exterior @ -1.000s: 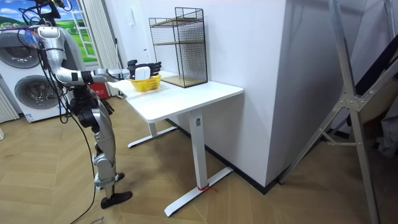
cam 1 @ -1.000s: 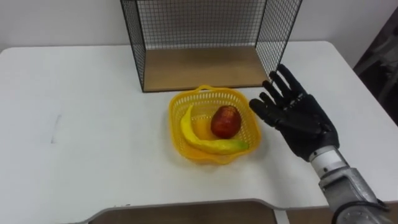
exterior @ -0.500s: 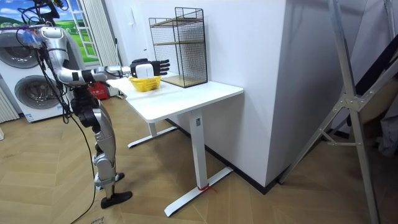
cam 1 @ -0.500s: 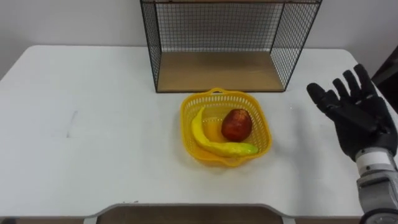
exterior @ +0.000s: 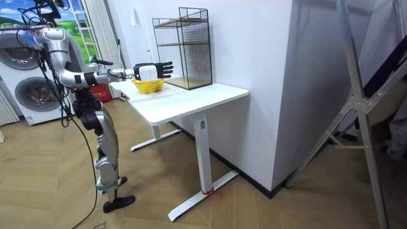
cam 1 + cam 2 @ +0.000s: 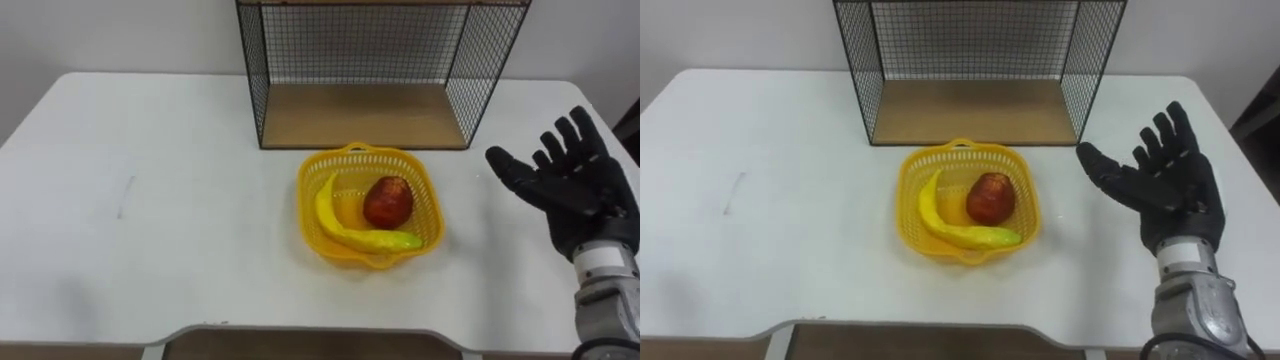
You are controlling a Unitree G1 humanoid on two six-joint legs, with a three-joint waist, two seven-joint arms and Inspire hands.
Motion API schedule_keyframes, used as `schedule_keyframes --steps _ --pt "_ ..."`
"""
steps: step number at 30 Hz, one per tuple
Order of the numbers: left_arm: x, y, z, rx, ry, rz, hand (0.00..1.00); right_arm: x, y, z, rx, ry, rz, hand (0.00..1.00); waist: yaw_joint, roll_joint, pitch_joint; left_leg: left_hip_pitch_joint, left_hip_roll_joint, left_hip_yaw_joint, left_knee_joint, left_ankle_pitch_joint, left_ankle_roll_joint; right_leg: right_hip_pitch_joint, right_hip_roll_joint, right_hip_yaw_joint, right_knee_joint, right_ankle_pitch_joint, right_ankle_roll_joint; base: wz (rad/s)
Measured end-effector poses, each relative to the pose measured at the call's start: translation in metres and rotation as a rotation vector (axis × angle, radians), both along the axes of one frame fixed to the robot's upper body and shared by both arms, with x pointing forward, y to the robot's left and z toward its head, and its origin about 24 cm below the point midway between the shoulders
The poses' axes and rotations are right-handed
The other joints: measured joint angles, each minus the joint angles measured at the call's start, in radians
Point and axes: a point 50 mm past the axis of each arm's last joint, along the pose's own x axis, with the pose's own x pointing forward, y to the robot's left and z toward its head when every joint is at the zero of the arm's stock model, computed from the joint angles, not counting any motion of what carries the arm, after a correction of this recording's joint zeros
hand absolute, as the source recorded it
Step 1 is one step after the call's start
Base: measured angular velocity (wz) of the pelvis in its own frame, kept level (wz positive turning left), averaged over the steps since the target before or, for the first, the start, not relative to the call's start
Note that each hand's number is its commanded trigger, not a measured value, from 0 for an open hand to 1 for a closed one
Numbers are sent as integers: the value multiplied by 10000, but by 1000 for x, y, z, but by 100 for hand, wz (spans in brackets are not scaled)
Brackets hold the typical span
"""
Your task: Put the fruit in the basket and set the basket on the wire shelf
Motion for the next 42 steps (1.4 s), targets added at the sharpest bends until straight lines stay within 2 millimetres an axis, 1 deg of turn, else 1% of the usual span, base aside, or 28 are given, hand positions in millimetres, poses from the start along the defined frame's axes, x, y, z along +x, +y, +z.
schedule_keyframes --steps 1,3,4,5,6,7,8,9,13,15,18,20,24,26,31,34,36,40,42 --pt "5 -4 0 -40 -14 -365 0 0 1 -1 -10 29 106 0 -19 7 22 -17 -5 -19 3 1 1 -4 -3 -17 -2 0 0 12" --pt "21 -21 -2 -185 66 -1905 0 1 9 -10 73 226 633 0 -194 -35 47 -59 -8 -76 9 1 1 -8 -6 -83 -5 0 0 7" --pt "24 -25 -3 -225 112 -2299 0 1 12 -11 101 246 778 0 -201 -42 51 -78 -7 -83 14 2 0 -16 -5 -97 -3 0 1 3" --pt "30 -33 -4 -319 151 -3043 0 2 16 -12 67 251 1048 0 -258 -75 63 -122 -4 -79 24 2 0 -51 -3 -104 0 0 0 0" --pt "38 -41 -4 -495 36 -3812 0 2 19 -13 48 251 1279 0 -285 -135 99 -130 2 -64 25 4 -2 -98 1 -97 18 0 0 -3" --pt "42 -45 -4 -587 -22 -4174 0 2 20 -13 19 265 1391 0 -286 -164 100 -142 7 -50 24 4 -2 -117 5 -82 20 0 0 -12" --pt "48 -53 -4 -717 -64 -4854 0 2 22 -14 -32 260 1601 0 -245 -208 82 -156 26 68 24 4 -3 -181 23 43 39 1 -1 -25" --pt "51 -59 -5 -842 -65 -5453 0 3 26 -14 71 196 1785 0 -242 -230 72 -150 32 173 22 4 -2 -170 33 161 35 4 -2 -25" --pt "62 -80 -8 -1355 -99 -7108 0 4 39 -21 342 290 2330 0 -287 -253 73 -83 23 289 8 4 -1 -164 23 301 24 9 6 -14" --pt "66 -92 -13 -1712 -51 -8088 0 4 45 -23 419 343 2692 0 -336 -228 88 -10 30 359 -17 4 -1 -146 28 399 14 11 9 -11" --pt "70 -99 -18 -1982 134 -8925 0 10 47 -28 121 445 2903 0 -527 -197 124 37 33 364 -20 4 -1 -145 39 397 18 11 9 -1" --pt "72 -101 -25 -2272 325 -9320 0 13 48 -32 -75 660 2940 0 -579 -169 145 40 42 368 -20 4 -1 -166 48 395 41 12 7 0" --pt "73 -113 -35 -2819 560 -10236 0 13 51 -40 -82 1008 3055 0 -658 -173 154 40 60 366 -34 5 -2 -170 71 408 64 26 -16 0" --pt "73 -115 -35 -2829 574 -10560 0 13 53 -40 -52 1003 3138 0 -716 -180 157 47 61 366 -32 5 -2 -171 72 413 96 26 -16 0" --pt "73 -117 -35 -2829 577 -10891 0 13 55 -41 27 987 3159 0 -730 -205 172 50 60 396 -31 4 -1 -193 80 477 156 26 -16 -1" --pt "74 -122 -35 -2865 608 -11065 0 12 57 -45 76 1078 3185 0 -741 -204 170 47 61 390 -35 4 -1 -186 86 467 156 27 -17 0" --pt "74 -128 -36 -2943 643 -11311 0 11 61 -51 205 1302 3208 0 -741 -198 167 37 60 384 -44 4 -1 -194 87 461 155 27 -17 0" --pt "74 -134 -38 -3016 697 -11600 0 10 64 -56 418 1436 3258 0 -777 -195 164 48 61 400 -45 4 -1 -181 84 451 155 27 -17 0" --pt "73 -135 -42 -3120 844 -11681 0 9 65 -57 734 1442 3192 0 -781 -198 163 55 58 425 -42 6 0 -185 78 464 153 27 -17 0"
